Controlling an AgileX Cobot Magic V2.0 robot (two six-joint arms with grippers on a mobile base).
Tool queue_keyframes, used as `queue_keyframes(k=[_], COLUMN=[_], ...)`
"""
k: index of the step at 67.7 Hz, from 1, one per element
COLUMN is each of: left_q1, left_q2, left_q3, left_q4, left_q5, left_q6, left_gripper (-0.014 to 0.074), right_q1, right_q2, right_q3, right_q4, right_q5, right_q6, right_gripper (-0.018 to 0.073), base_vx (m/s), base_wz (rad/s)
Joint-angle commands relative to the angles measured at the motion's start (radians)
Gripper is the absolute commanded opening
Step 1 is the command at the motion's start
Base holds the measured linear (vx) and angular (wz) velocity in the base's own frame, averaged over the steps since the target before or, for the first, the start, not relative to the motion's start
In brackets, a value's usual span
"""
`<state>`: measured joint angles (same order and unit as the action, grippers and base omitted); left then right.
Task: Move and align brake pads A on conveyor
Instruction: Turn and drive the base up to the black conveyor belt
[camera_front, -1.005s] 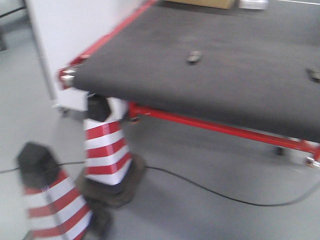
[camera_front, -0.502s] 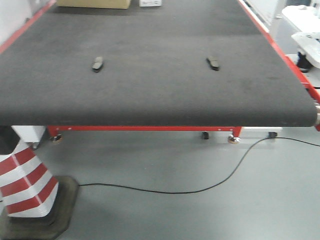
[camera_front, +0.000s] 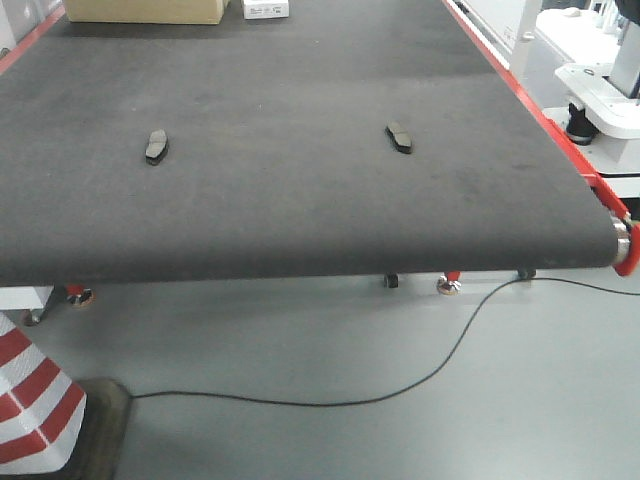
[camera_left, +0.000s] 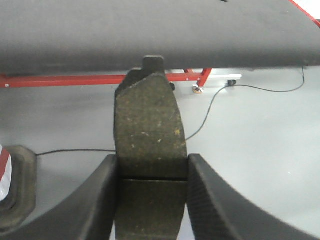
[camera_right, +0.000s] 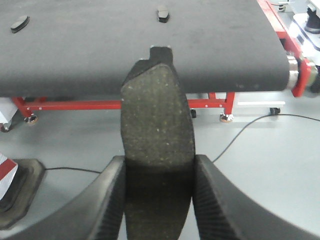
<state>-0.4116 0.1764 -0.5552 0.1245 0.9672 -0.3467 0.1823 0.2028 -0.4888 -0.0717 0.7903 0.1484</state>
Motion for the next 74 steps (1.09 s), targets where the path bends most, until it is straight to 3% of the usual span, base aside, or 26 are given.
queue_keyframes(k=[1,74], left_q1=[-0.004,-0.004], left_q2=[0.015,0.015], left_q3=[-0.026,-0.026], left_q4=[0.005,0.005], left_q5=[-0.088,-0.088], left_q6=[-0.001,-0.001], left_gripper=[-0.0006,-0.0006], right_q1=[-0.005,-0.005], right_q2=[0.011,0.011], right_q3=[-0.028,-0.028], right_q4=[-0.011,-0.011], right_q5=[-0.095,-0.096], right_q6=[-0.009,-0.009], right_gripper=[-0.0004,-0.0004], base_vx=[0.21,0.35], base_wz=[0.02,0.04])
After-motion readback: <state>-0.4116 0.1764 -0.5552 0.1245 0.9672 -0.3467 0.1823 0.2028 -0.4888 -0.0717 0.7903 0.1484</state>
